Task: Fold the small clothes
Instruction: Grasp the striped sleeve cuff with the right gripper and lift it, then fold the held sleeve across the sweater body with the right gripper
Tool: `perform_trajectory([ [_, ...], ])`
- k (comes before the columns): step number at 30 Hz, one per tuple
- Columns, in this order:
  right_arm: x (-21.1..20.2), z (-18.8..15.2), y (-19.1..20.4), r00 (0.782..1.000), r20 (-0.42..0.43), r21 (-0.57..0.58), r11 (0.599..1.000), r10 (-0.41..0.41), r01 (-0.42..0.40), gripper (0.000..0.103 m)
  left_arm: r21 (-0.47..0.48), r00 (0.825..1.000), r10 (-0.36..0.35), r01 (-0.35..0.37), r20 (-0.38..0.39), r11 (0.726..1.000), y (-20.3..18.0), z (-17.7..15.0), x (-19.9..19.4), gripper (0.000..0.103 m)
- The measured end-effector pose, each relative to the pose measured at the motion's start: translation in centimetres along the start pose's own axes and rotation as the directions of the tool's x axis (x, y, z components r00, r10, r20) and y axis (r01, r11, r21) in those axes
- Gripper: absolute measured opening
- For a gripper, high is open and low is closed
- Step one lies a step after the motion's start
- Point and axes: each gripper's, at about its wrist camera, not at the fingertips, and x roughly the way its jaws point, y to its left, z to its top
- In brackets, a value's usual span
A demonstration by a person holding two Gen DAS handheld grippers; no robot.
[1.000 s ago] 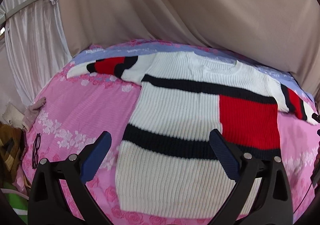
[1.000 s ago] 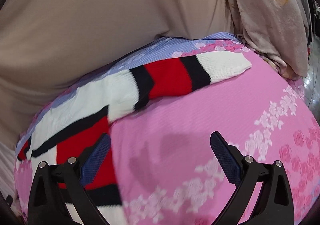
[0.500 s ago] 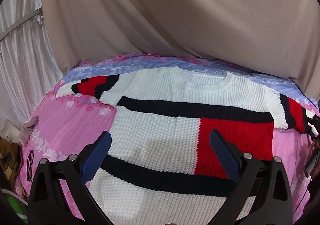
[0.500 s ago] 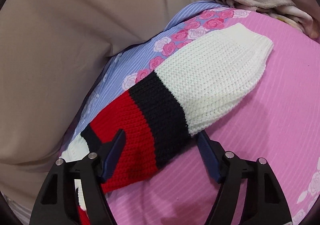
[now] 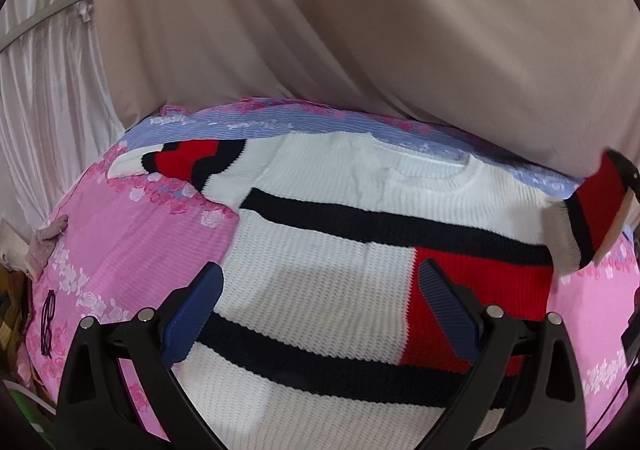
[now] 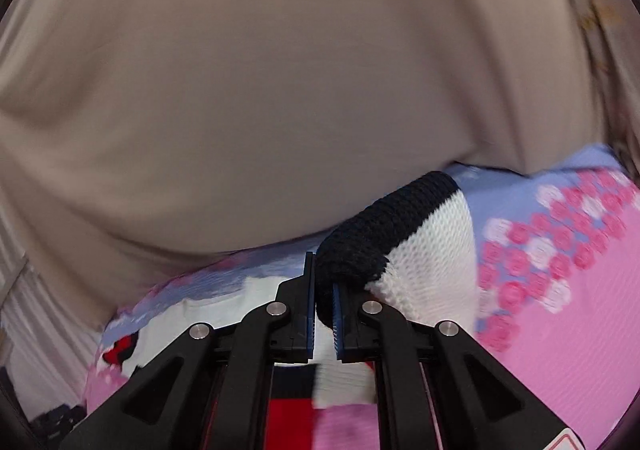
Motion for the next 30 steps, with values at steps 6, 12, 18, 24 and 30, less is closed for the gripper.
perform_trajectory([
  [6,5.8,-5.3,17.0,0.968,-0.186,-0.295,0.931,0.167,-0.217,0.013,-0.085,0.999,-0.027,0.025,-0.020,0.996,5.2,1.3,1.7,0.096],
  [12,10.3,-15.2,22.1,0.927,-0.375,-0.399,0.896,0.035,-0.195,0.028,-0.097,0.989,-0.127,0.120,-0.071,0.988,7.1,2.0,4.9,0.096],
  [18,4.3,-17.3,16.2,0.936,-0.350,-0.267,0.961,-0.028,-0.071,0.041,-0.046,0.990,-0.115,0.111,-0.086,0.993,3.6,2.2,6.8,0.096],
  [24,5.9,-15.4,12.6,0.927,-0.367,-0.127,0.991,-0.080,0.036,0.042,-0.015,0.990,-0.058,0.056,-0.128,0.998,2.1,0.6,6.7,0.096],
  [30,11.0,-15.6,11.7,0.902,-0.362,-0.153,0.970,-0.235,0.191,0.041,0.048,0.995,-0.013,0.018,-0.097,0.999,4.3,0.7,5.9,0.096],
])
